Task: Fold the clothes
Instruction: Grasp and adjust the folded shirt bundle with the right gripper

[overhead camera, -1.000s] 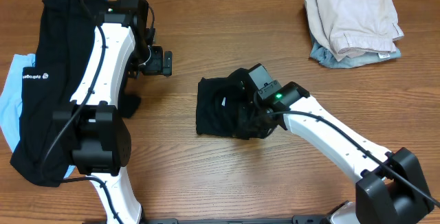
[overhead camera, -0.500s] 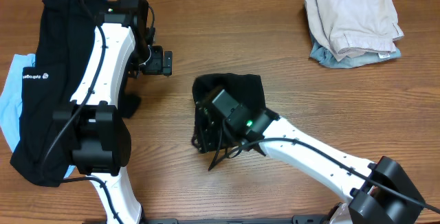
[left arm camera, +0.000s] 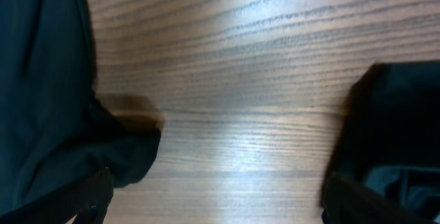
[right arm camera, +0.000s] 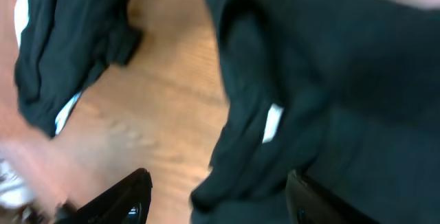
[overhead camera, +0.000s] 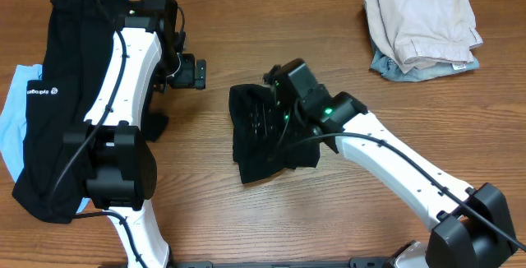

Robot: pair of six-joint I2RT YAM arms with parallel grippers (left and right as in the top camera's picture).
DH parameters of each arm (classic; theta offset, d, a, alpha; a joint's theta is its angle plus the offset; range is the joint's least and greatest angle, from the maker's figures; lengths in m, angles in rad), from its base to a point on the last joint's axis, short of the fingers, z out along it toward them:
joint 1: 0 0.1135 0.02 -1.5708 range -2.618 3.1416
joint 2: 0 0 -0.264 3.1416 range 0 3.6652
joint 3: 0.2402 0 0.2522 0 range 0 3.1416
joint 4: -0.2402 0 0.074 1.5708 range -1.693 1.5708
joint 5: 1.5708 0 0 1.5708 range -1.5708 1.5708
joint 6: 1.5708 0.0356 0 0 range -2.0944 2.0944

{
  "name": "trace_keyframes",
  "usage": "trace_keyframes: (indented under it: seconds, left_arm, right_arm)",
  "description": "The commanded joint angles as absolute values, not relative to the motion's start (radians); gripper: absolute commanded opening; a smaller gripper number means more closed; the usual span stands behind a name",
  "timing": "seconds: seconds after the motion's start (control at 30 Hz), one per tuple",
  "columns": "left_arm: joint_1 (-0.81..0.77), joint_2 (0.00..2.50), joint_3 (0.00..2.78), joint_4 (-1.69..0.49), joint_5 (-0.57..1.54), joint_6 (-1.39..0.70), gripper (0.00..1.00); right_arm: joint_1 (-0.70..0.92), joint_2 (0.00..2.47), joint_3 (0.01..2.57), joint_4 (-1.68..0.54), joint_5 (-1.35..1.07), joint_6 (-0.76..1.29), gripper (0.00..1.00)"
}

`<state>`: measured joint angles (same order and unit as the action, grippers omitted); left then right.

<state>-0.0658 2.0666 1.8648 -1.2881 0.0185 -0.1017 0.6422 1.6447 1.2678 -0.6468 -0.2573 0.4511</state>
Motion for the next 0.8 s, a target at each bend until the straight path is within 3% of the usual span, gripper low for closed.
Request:
trace_keyframes:
  seconds: [0.0, 0.17, 0.43, 0.6, 0.77]
  left_arm:
    - [-0.065, 2.060, 1.859, -1.267, 0.018, -0.089, 1.00]
    - [-0.047, 2.060, 1.859, -1.216, 0.014, -0.089, 1.00]
    - [0.065, 2.060, 1.859, -1.113, -0.191, -0.131, 1.00]
    - [0.176, 2.060, 1.859, -1.048, -0.128, -0.131, 1.00]
    - [0.238, 2.060, 1.859, -1.034, -0.032, -0.130, 1.00]
  right_arm:
    - [0.647, 1.649, 1.283, -0.602, -0.156, 0.410, 0.66]
    - [0.651, 1.752, 1.280, -0.470, -0.146, 0.412, 0.63]
    - [0.669, 1.935, 1.280, -0.212, -0.170, 0.419, 0.59]
    - [0.696, 1.985, 1.281, -0.033, -0.300, 0.419, 0.59]
    - [0.702, 1.977, 1.352, -0.009, -0.398, 0.418, 0.62]
